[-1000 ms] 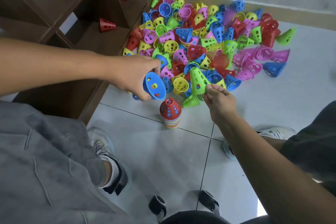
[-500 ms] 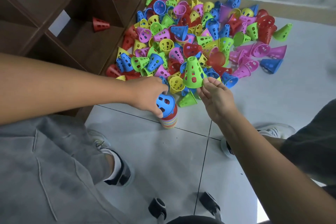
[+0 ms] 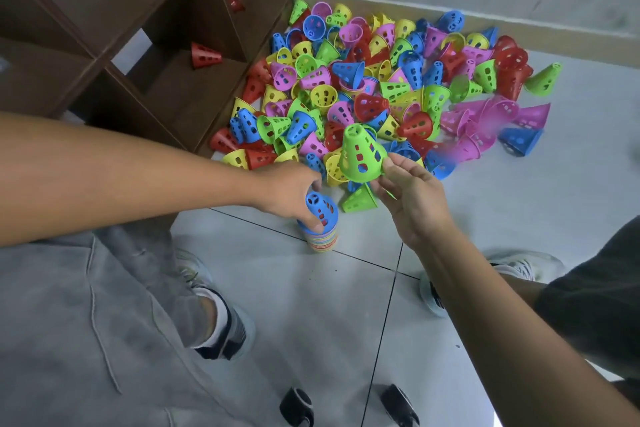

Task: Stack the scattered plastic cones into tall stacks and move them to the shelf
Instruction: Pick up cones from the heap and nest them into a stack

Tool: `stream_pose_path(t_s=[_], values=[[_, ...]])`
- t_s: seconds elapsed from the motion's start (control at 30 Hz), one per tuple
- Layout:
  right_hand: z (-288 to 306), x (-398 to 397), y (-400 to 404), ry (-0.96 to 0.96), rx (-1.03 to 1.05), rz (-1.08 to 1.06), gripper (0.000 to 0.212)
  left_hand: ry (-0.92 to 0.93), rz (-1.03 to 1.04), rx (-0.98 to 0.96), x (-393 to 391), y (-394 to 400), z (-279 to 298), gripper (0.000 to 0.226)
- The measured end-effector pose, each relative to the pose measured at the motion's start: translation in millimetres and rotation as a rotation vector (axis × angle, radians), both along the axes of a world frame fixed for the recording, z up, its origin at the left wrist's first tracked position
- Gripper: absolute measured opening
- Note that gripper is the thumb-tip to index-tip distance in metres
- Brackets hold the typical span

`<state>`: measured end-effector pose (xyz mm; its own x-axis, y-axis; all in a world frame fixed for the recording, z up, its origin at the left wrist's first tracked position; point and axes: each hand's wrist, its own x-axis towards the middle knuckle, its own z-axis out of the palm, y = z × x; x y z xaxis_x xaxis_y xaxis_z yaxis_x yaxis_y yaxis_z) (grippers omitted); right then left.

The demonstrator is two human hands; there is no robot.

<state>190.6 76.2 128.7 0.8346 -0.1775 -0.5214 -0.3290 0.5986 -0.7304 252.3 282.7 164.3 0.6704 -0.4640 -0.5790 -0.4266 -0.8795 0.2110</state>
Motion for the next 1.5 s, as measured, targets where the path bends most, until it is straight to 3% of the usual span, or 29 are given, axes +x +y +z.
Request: stream_pose_path(t_s=[0.13, 0.3, 0.4, 0.5, 0.6, 0.7, 0.8, 0.9, 0.97, 1.17, 1.3, 1.5], values=[[14, 3, 8, 0.004, -0.043, 0.036, 0.018, 0.042, 0.148, -0.175, -2, 6, 14, 0.088], [40, 10, 20, -0.099, -0.078, 0.216, 0.022, -0.051, 0.313, -0.579, -16, 12, 44, 0.045], [55, 20, 22, -0.178, -0.144, 0.382, 0.018, -0.124, 0.400, -0.685, -19, 22, 50, 0.043], [60, 33, 21, -0.206, -0.238, 0.576, 0.013, -0.192, 0.436, -0.658, -19, 32, 49, 0.047], [39, 56, 13, -0.153, -0.399, 0.554, 0.022, -0.188, 0.471, -0.593, -17, 35, 44, 0.043], [-15, 80, 4, -0.039, -0.629, 0.545, 0.023, -0.084, 0.467, -0.586, -18, 33, 37, 0.043], [-73, 90, -3, 0.053, -0.950, 0.755, 0.012, -0.083, 0.360, -0.515, -20, 29, 33, 0.033], [-108, 83, -9, 0.094, -1.167, 0.852, 0.016, -0.061, 0.254, -0.401, -22, 30, 22, 0.052], [-118, 76, -12, 0.134, -1.162, 0.865, 0.017, -0.042, 0.239, -0.342, -25, 34, 10, 0.071], [-125, 79, -18, 0.155, -1.056, 0.988, 0.022, 0.038, 0.218, -0.219, -29, 32, -22, 0.084], [-116, 93, -20, 0.218, -0.845, 1.047, 0.036, 0.050, 0.260, -0.202, -30, 34, -36, 0.085], [-87, 122, -26, 0.274, -0.758, 0.972, 0.037, 0.071, 0.358, -0.150, -34, 28, -38, 0.083]])
